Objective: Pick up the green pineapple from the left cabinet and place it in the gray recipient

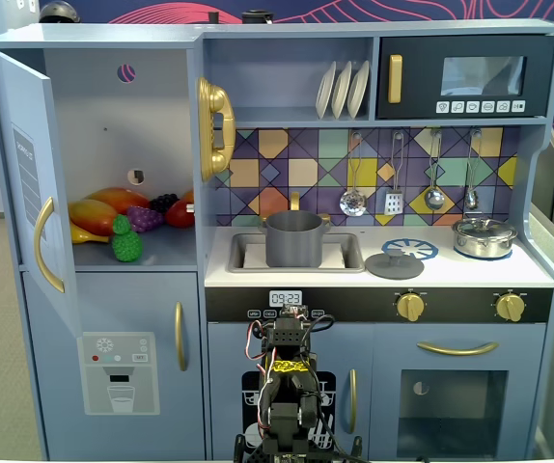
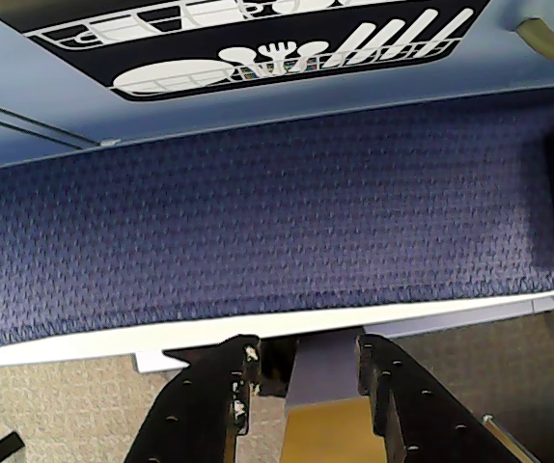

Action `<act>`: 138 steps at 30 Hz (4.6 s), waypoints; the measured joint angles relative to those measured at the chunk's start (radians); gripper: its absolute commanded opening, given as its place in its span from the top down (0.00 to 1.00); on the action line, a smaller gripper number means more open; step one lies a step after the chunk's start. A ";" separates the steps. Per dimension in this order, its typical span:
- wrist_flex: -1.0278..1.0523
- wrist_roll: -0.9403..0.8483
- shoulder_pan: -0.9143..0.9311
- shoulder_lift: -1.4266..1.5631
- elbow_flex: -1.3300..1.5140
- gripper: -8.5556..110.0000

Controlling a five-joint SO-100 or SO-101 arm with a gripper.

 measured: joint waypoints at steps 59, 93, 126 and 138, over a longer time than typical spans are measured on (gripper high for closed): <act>-1.690 -0.058 -0.805 -1.126 -0.802 0.61; -1.692 -0.253 -0.943 -0.425 -0.657 0.93; -1.131 0.044 0.026 -1.126 -1.233 0.59; -0.538 0.023 0.018 -0.652 -1.259 0.77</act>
